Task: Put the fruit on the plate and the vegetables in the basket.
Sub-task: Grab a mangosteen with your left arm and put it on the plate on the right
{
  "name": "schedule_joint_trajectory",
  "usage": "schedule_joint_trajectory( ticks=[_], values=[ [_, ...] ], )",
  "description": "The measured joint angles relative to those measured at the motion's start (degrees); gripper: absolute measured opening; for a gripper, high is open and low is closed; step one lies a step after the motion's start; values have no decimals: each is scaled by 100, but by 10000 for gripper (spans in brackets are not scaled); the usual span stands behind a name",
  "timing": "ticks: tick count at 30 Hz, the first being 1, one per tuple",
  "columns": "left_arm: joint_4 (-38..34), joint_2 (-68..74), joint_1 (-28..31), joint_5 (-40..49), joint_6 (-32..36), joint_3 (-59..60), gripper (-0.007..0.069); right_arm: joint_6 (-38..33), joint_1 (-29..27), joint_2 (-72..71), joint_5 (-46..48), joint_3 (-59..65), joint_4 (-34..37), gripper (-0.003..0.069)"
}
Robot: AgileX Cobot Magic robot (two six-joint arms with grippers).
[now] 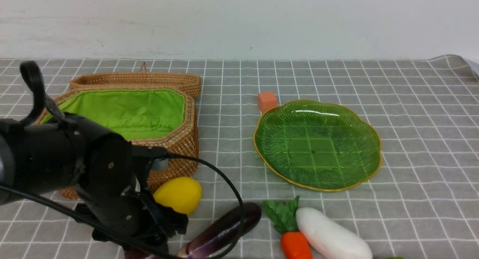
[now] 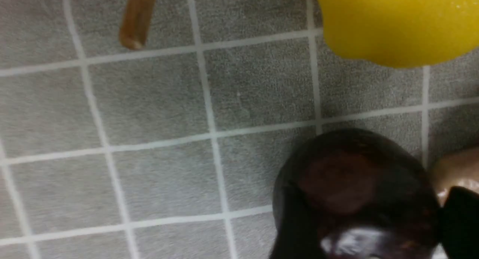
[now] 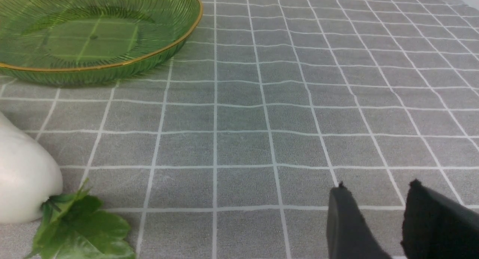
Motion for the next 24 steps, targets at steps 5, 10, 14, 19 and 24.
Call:
schedule_joint_trajectory(
  ticks=[5,10,14,19,24],
  values=[
    [179,-297,0,577,59,-249,20,0,0,0,0,0,0,240],
    [283,-648,0,1043,20,-667,-13,0,0,0,0,0,0,240],
    [419,-804,0,1334,-155,-957,-10,0,0,0,0,0,0,240],
    [334,-655,0,1597,-181,-928,113,0,0,0,1,0,0,240],
    [254,-341,0,1467,-248,-883,328,0,0,0,1,0,0,240]
  ],
)
